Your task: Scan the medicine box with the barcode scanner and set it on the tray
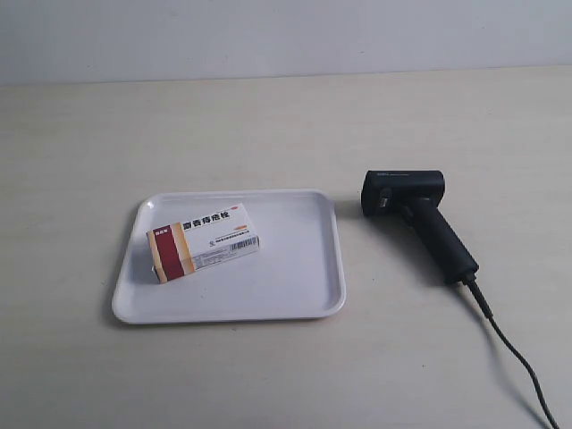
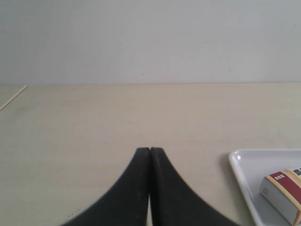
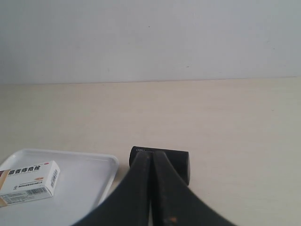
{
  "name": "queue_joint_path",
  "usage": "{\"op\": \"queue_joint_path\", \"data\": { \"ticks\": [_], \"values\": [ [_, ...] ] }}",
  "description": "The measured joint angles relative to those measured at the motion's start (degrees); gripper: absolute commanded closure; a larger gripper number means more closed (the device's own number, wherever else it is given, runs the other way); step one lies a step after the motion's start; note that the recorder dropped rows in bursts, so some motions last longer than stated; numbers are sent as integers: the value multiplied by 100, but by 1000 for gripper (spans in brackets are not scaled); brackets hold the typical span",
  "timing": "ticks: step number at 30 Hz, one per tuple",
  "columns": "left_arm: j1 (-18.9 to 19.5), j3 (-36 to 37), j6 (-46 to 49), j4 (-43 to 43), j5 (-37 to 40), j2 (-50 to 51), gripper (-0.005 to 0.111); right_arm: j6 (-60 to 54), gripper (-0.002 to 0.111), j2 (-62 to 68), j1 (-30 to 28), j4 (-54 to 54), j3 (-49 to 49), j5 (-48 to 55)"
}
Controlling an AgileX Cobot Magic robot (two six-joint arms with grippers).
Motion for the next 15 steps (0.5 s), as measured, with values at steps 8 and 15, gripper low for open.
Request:
{"op": "queue_joint_path", "data": {
  "ticks": [8, 15],
  "values": [
    [0, 0, 35, 0, 0, 0, 105, 536, 108, -98, 0, -544, 209, -140],
    [0, 0, 45, 0, 0, 0, 105, 2720, 108, -845, 0, -2379, 1135, -164]
  ]
}}
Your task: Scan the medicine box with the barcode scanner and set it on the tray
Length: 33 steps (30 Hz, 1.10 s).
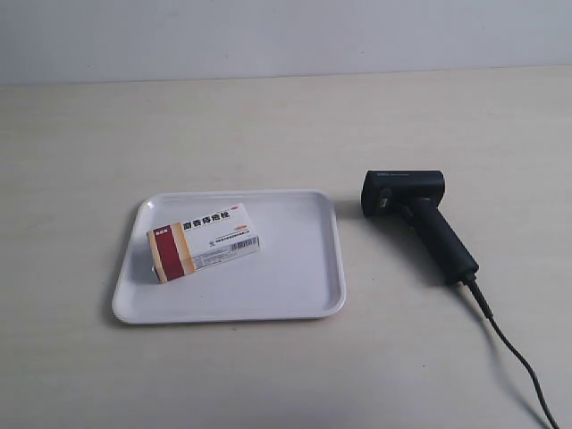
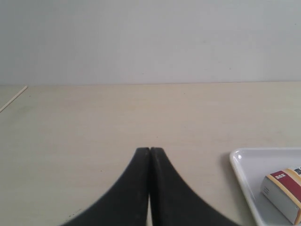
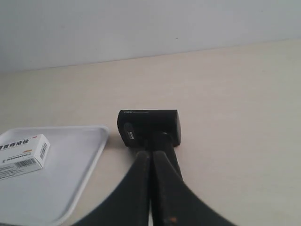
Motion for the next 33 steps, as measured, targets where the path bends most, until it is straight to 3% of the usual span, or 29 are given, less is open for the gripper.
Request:
{"op": "queue_joint_path", "data": {
  "ticks": [12, 21, 33],
  "values": [
    [0, 0, 0, 0, 0, 0, 105, 310, 108, -1029, -87, -253, 72, 145],
    [0, 0, 0, 0, 0, 0, 105, 239, 108, -1927, -1698, -281, 72, 174],
    [0, 0, 0, 0, 0, 0, 105, -384, 108, -1927, -1757, -318, 72, 635]
  ]
}}
